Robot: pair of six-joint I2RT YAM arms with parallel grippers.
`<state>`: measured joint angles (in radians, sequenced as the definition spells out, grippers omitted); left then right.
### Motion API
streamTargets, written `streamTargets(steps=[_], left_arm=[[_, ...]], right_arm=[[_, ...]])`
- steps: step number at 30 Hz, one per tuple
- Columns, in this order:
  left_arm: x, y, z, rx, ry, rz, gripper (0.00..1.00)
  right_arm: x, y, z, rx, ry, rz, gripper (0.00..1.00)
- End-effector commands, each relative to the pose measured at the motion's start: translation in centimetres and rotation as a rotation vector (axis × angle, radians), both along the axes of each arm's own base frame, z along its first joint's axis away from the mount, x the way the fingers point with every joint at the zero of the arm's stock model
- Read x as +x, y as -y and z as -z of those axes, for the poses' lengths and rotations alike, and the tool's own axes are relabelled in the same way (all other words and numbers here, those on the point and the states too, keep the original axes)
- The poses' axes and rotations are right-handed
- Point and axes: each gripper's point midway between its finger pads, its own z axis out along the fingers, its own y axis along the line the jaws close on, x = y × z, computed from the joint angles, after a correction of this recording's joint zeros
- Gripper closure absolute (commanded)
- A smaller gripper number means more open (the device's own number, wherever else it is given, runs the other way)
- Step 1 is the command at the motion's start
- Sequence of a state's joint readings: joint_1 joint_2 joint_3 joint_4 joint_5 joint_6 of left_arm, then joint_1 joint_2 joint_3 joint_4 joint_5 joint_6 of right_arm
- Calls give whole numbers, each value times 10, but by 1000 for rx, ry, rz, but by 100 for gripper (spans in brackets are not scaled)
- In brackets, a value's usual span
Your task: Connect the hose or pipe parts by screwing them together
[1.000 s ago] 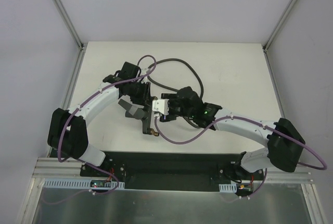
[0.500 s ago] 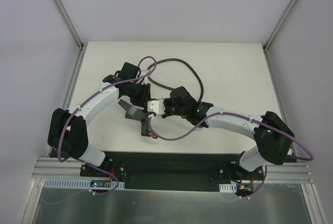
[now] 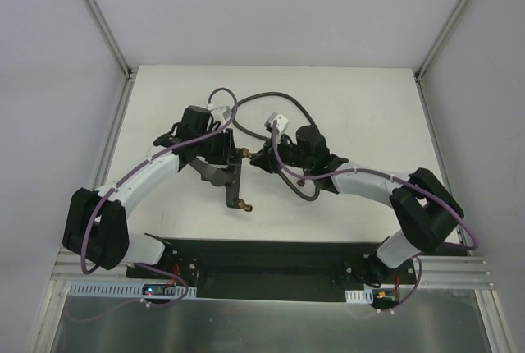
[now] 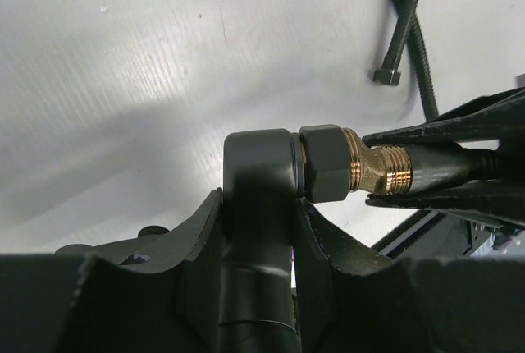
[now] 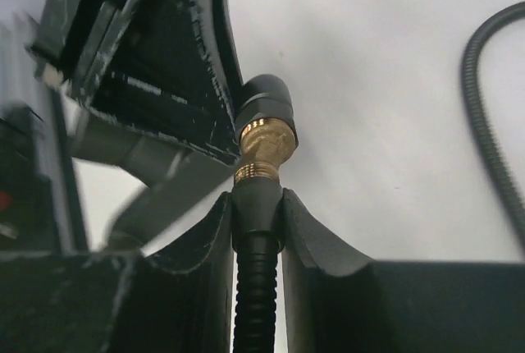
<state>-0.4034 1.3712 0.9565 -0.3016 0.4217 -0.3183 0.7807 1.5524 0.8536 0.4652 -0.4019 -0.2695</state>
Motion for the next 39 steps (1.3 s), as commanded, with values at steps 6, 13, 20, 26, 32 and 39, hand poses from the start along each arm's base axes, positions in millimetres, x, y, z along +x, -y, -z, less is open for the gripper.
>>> streamTargets(steps=[6,13,20,26,32,39], left_arm=[[18,27,-96,-318,368,-26,100],[21,22,-94,-286,371,-54,100],[17,15,-78,-190,276,-35,100],[7,13,-58,-105,111,11,100],[-2,14,-47,-61,-13,66,100],[-10,16,-42,-41,-112,100,100]], right_arm=[[21,-10,-78,756,-589,221,99],[39,17,-86,1032,-791,272,71],[33,41,-81,816,-566,306,33],[24,71,-89,387,33,292,23],[-25,56,-103,18,750,-81,22],[-41,36,-77,-310,945,-303,21]])
